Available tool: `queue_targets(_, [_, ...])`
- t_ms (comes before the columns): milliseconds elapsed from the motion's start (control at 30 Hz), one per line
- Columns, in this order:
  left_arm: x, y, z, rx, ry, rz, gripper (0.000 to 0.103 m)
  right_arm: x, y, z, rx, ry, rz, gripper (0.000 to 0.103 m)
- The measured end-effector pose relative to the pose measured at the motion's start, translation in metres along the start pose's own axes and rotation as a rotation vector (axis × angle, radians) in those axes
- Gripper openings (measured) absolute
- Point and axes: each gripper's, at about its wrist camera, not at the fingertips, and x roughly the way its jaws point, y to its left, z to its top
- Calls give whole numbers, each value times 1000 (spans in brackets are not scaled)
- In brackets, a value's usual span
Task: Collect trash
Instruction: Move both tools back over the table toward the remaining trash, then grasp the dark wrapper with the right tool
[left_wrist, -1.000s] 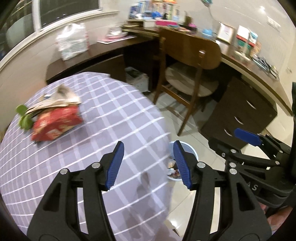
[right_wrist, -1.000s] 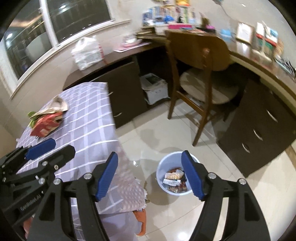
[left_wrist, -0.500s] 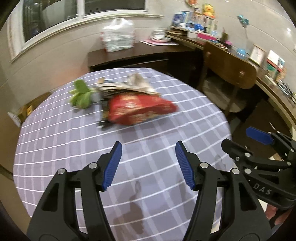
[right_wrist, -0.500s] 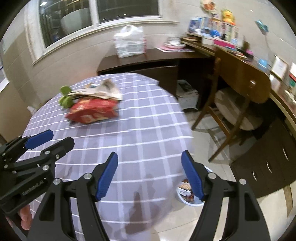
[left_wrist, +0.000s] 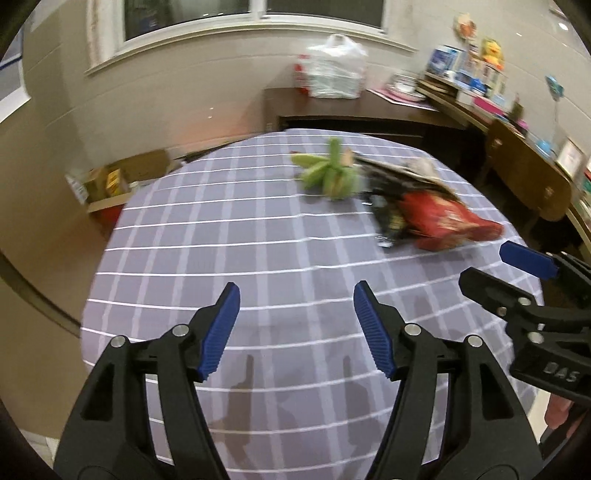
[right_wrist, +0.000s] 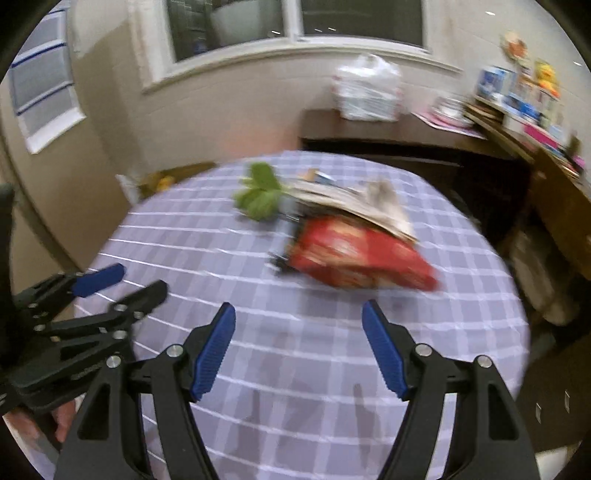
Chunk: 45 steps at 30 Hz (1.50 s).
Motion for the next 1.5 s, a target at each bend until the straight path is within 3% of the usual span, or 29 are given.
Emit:
queue_targets(100, [5,23,4,-36,5,19,64,13,15,12,-21,-3,83,70])
queue_targets(267, [15,50,10,-68,8,30,64,42,32,30,-75,5,108,70])
queue_targets(333, [20,54,13,-75,13,21,64,56,34,35,-82,22,115,65])
queue_targets(500, [32,55,18,-64,21,12,64,83,21,43,-33,63,68,55])
queue_targets(667, [39,55,21,-59,31,2,64,91,19,48,-58,52,12,55])
queue_targets(900, [44,53,22,-56,34,-11,65,115,18,49,-94,95,-162,55])
queue_targets(1133, [48,53,20,-62,48,-6,65,132,28,54,-143,138,-250,53])
queue_targets(1233, [47,53,20,-65,48,-7,65,136,28,53,-133,157,-241,46])
queue_targets(1267, [47,53,19,-68,48,-6,65,136,26,54,-113,164,-229,39])
queue_targets(1300, [46,53,19,-69,48,-5,65,136,25,54,-108,166,-242,26])
queue_targets(1333, [45,53,19,-71,47,-6,65,136,24,55,-108,167,-264,26])
queue_targets(1400, [43,53,19,-74,42,-9,65,133,21,54,-100,164,-230,16])
queue_targets(1500, [40,53,18,-75,40,-9,65,124,17,51,-68,162,-173,10])
